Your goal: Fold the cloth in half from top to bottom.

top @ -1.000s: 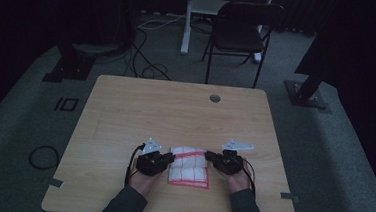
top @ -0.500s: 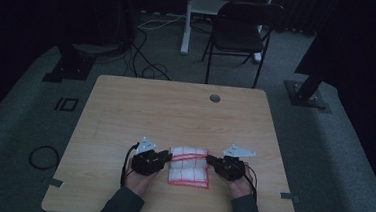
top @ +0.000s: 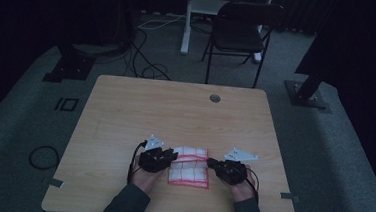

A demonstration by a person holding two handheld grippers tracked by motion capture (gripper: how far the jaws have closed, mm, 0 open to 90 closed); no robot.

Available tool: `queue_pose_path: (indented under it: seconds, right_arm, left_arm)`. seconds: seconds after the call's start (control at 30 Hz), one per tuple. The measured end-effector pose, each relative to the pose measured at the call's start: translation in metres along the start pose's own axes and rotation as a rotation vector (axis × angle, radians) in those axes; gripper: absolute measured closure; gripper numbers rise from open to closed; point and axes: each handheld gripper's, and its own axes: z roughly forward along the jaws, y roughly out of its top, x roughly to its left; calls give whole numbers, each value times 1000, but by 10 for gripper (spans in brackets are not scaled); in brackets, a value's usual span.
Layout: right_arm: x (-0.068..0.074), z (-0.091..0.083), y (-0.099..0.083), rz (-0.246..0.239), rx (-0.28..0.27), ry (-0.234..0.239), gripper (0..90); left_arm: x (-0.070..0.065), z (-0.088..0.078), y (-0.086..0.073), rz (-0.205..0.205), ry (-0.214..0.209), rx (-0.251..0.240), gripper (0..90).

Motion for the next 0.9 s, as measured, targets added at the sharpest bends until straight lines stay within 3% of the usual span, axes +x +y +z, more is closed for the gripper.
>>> queue_pose_path:
  seconds: [0.2,0.43,0.9]
  right_arm:
    - [1,-5,0,-4,-8,8,822]
    - [-1,-14,2,5,-54,8,695]
    - [-11,-20,-1,43,-92,-18,668]
  left_arm:
    - [-5,-3,-7,15,-15,9,793]
    - [-9,-14,-19,5,-45,4,798]
    - [-7,-29,-47,-1,-51,26,760]
